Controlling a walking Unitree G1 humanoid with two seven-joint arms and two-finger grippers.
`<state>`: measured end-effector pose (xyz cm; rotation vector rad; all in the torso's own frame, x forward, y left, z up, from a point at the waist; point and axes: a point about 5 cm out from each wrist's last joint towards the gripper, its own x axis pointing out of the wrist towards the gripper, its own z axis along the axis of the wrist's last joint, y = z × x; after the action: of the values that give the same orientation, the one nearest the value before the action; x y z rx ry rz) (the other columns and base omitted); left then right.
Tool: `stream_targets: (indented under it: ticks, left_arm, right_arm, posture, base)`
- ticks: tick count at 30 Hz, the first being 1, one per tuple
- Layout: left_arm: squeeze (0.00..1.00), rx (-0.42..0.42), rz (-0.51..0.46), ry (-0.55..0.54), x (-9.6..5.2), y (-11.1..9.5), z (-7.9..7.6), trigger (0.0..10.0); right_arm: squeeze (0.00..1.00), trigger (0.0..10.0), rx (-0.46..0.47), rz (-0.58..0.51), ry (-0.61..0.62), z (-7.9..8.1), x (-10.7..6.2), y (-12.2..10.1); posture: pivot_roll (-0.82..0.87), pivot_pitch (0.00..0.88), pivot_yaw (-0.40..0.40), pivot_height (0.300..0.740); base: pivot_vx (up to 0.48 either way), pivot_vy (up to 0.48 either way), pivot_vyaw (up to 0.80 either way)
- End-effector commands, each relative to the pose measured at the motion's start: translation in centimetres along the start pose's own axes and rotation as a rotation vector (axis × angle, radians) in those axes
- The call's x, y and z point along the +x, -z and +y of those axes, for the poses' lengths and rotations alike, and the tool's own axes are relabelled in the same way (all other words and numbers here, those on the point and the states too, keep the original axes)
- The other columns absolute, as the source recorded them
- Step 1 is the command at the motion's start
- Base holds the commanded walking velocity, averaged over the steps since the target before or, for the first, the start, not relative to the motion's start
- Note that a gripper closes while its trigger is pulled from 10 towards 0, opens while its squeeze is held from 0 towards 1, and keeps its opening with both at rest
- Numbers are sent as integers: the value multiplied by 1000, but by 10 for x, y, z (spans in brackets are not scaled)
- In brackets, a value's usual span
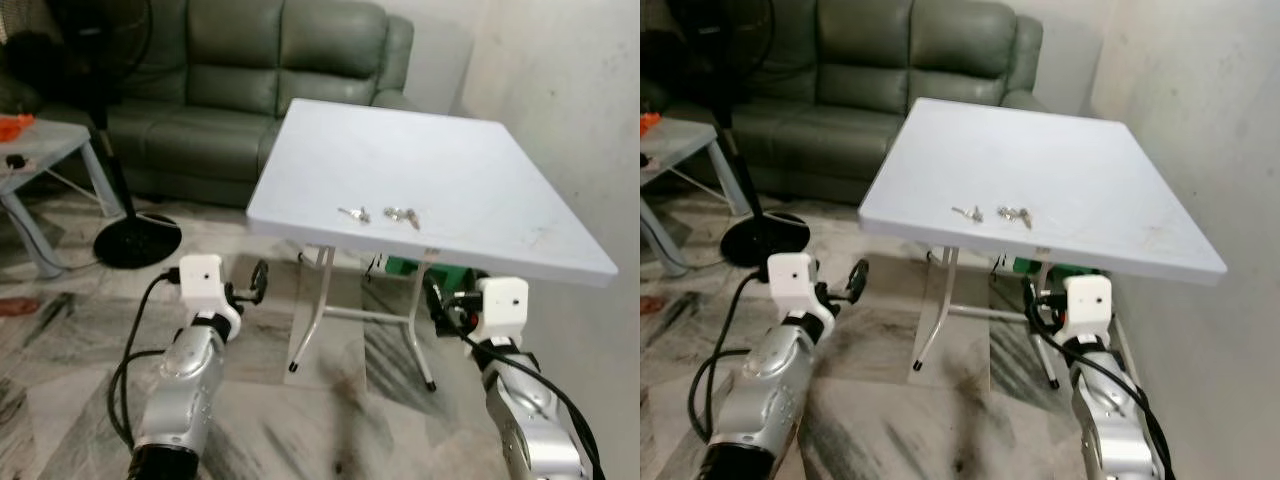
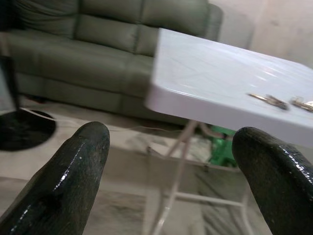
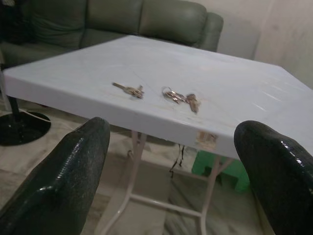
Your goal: Hang keys on a hook
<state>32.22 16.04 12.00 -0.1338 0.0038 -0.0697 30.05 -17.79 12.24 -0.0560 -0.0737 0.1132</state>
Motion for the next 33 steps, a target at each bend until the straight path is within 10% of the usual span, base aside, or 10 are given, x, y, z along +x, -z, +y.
stream_targets:
  ticks: [1, 33]
  left_arm:
    - [0, -10, -8, 29, 1, -1, -10, 10000]
    - [0, -15, -3, 34, 0, 1, -11, 10000]
  right_arm:
    - [0, 10000, -12, -3, 23, -8, -1, -2]
    - [0, 10000, -16, -6, 9, -6, 0, -2]
  posture:
    - [20, 37, -80, 740]
    - [23, 21, -84, 740]
  base:
    - [0, 0, 0]
    - [259, 0, 0]
